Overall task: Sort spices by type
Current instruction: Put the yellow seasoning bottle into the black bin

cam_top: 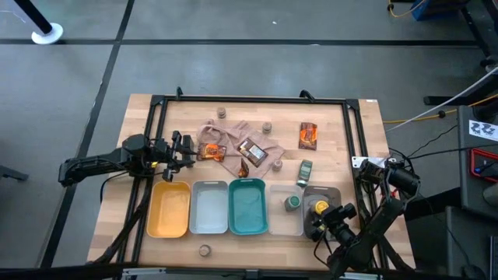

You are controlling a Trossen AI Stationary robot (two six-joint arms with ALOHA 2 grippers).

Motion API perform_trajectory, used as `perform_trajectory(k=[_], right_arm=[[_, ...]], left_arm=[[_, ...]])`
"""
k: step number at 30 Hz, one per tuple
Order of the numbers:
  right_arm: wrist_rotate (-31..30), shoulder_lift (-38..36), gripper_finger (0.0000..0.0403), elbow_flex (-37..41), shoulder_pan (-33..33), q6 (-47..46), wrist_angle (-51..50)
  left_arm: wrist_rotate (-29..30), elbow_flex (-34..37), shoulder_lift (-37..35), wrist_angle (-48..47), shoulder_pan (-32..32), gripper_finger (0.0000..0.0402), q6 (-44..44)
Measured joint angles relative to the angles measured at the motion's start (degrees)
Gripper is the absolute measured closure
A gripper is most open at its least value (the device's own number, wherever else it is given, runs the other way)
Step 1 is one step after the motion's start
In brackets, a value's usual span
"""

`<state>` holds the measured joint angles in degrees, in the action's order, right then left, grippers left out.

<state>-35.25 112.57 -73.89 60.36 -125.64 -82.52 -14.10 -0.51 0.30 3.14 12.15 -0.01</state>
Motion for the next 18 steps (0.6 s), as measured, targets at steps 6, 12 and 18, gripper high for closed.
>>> perform_trajectory(k=[6, 12, 18], right_arm=[[0.38, -0.02, 0.0135, 0.00, 0.00, -0.03, 0.75], [3.62, -0.02, 0.0135, 0.00, 0.00, -1.15, 0.80], [6.32, -0.02, 0.0135, 0.00, 0.00, -1.69, 0.83]], left_arm=[[0.01, 0.00, 0.00, 0.00, 0.00, 0.0270, -0.16], [0.00, 0.00, -0.01, 0.00, 0.02, 0.0270, -0.20], [-0.01, 0.00, -0.01, 0.00, 0.02, 0.0270, -0.22]])
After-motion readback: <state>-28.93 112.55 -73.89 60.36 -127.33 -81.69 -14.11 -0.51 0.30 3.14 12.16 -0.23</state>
